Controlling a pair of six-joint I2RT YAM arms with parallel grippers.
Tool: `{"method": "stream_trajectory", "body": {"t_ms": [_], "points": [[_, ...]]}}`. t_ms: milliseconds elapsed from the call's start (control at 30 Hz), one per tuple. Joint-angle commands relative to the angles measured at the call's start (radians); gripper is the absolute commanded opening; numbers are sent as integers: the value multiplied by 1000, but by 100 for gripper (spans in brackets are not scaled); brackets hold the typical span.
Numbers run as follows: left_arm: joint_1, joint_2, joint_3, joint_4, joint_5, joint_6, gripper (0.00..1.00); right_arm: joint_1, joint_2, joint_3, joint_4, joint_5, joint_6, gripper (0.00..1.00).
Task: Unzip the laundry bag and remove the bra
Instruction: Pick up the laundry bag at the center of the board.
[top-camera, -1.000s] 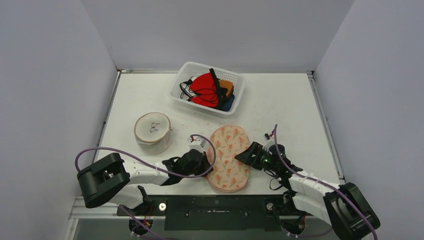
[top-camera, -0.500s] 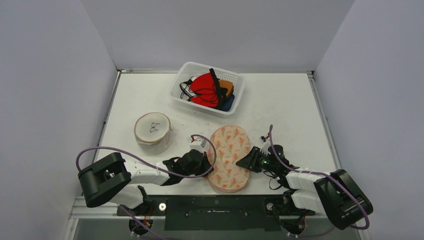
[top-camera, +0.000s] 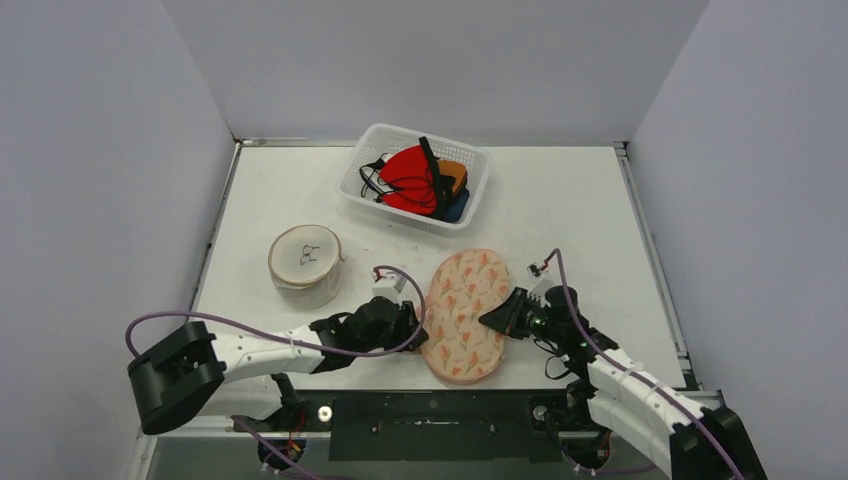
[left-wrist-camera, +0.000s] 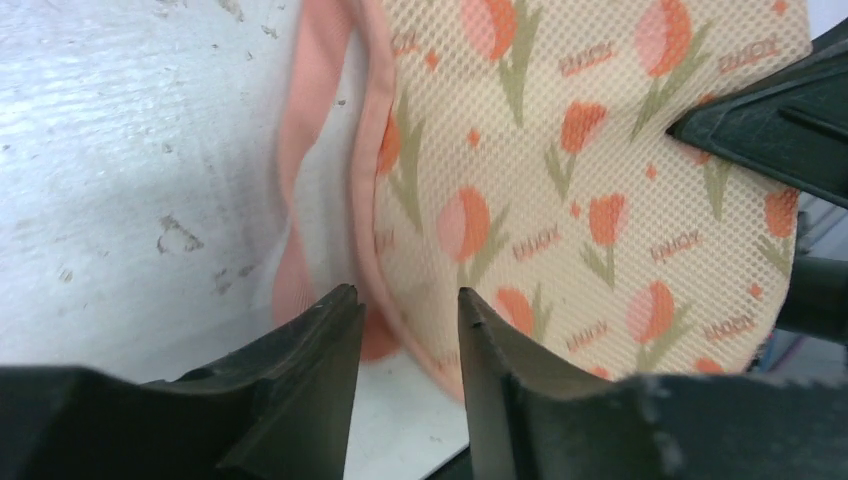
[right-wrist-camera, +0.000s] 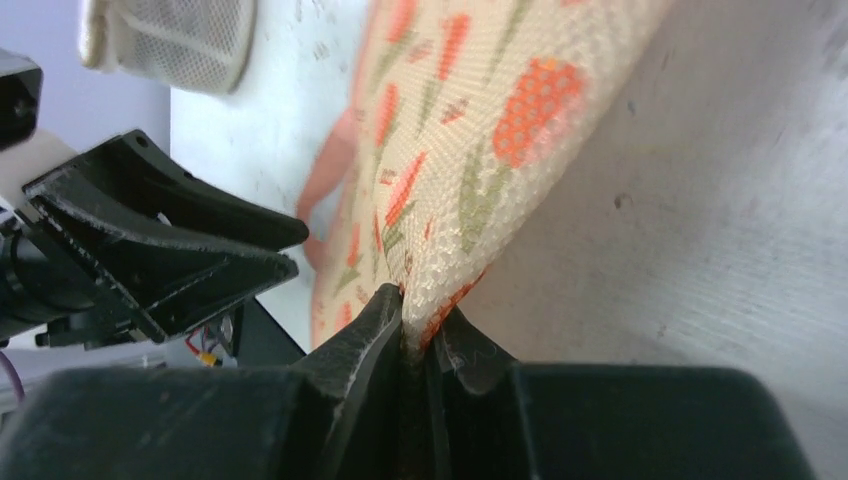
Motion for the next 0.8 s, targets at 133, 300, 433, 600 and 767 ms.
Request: {"method": "stream_trajectory", "body": {"t_ms": [133,300,433,600,767], "points": [[-3,-324,63,-251,-76,-16,49,-12,-285,247,-488,291,-119,5],[-3,-478,74,-372,-142,-37,51,-18,-260,376,-566,480,-108,5],[-3,-570,63,-435,-189,-75,52,-27,-201,473,-570,713,-105,5],[-1,-628,48,-470,-219,-116,52,-81,-80,565,-432,883,-106,5],[-2,-654,68,-509,-232,-118,52,-224,96,711,-298,915,-181,5]]}}
